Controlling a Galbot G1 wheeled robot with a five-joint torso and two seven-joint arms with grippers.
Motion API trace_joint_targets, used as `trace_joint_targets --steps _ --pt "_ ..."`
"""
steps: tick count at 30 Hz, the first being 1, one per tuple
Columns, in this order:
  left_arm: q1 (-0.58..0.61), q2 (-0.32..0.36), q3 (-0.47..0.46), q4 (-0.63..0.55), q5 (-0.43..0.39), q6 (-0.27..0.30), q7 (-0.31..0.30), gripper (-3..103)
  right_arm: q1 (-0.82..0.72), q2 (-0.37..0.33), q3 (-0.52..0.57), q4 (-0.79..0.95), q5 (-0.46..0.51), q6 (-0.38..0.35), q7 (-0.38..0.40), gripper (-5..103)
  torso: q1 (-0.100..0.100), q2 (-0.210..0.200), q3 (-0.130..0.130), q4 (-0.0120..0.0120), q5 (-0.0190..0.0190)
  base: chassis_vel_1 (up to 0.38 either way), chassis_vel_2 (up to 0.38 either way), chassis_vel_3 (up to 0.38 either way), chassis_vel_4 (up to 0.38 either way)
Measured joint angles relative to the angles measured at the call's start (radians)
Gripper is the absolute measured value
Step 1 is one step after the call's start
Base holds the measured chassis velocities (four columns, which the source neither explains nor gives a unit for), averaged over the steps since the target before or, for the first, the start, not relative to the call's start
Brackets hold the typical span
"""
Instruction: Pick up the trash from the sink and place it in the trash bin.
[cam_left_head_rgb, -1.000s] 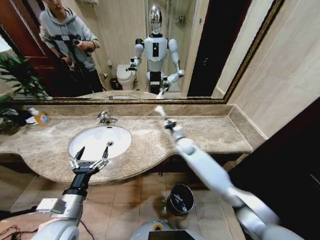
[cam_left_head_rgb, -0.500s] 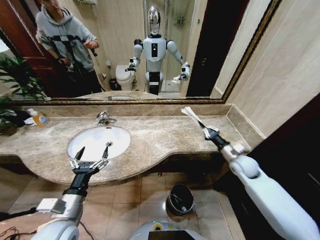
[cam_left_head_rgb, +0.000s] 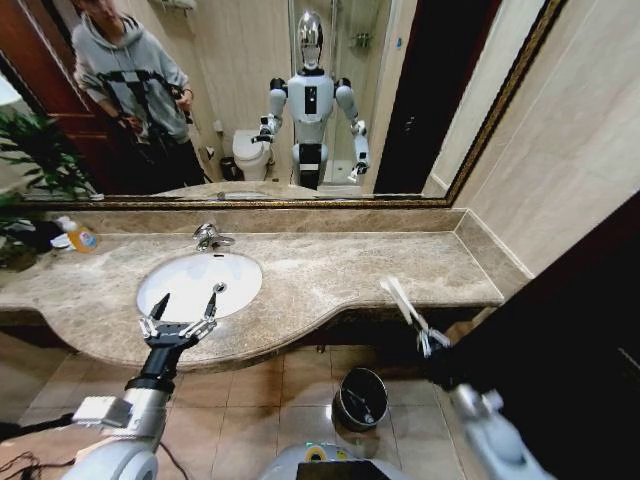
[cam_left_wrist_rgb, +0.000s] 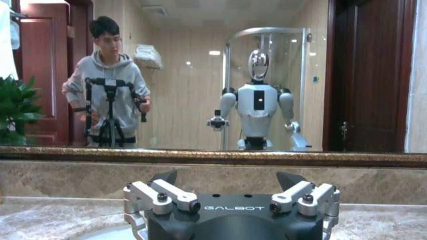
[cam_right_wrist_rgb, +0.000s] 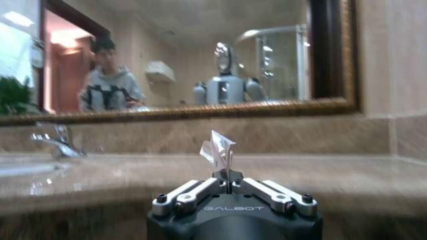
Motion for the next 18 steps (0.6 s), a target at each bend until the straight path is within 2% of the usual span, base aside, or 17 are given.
trace_joint_targets --steps 3,5,7,9,11,12,14,15,16,18 --pt "0.0 0.0 0.0 0.0 0.0 0.0 0.0 100 -0.031 -0.005 -0.008 -0.148 -0.057 0.055 -0.001 0 0.0 0.0 0.0 0.0 -0.0004 0.0 0.0 0.0 0.0" --pt "0.0 0.0 0.0 0.0 0.0 0.0 0.0 100 -0.026 -0.01 -0.013 -0.202 -0.087 0.067 -0.002 0 0.0 0.0 0.0 0.0 -0.0003 0.0 0.0 0.0 0.0" --pt "0.0 0.0 0.0 0.0 0.0 0.0 0.0 100 0.029 -0.022 -0.047 -0.385 -0.164 0.1 -0.013 0 0.0 0.0 0.0 -0.0001 -0.0002 0.0 0.0 0.0 0.0" --pt "0.0 0.0 0.0 0.0 0.0 0.0 0.0 100 0.062 -0.025 -0.071 -0.452 -0.188 0.1 -0.012 0 0.0 0.0 0.0 -0.0001 0.0 0.0 0.0 0.0 0.0" --pt "0.0 0.0 0.0 0.0 0.0 0.0 0.0 100 0.142 -0.022 -0.113 -0.585 -0.293 0.069 0.017 0 0.0 0.0 0.0 0.0002 0.0003 0.0 0.0 0.0 0.0" --pt "0.0 0.0 0.0 0.0 0.0 0.0 0.0 100 0.142 -0.022 -0.113 -0.585 -0.293 0.069 0.017 0 0.0 0.0 0.0 0.0002 0.0003 0.0 0.0 0.0 0.0" --pt "0.0 0.0 0.0 0.0 0.0 0.0 0.0 100 0.215 -0.002 -0.131 -0.681 -0.415 0.022 0.026 0 0.0 0.0 0.0 0.0001 0.0 0.0 0.0 0.0 0.0" --pt "0.0 0.0 0.0 0.0 0.0 0.0 0.0 100 0.268 0.018 -0.139 -0.74 -0.513 -0.018 0.032 0 0.0 0.0 0.0 0.0002 0.0003 0.0 0.0 0.0 0.0" --pt "0.0 0.0 0.0 0.0 0.0 0.0 0.0 100 0.268 0.018 -0.139 -0.74 -0.513 -0.018 0.032 0 0.0 0.0 0.0 0.0002 0.0003 0.0 0.0 0.0 0.0" --pt "0.0 0.0 0.0 0.0 0.0 0.0 0.0 100 0.344 0.048 -0.143 -0.811 -0.632 -0.085 0.029 0 0.0 0.0 0.0 0.0002 -0.0003 0.0 0.0 0.0 0.0"
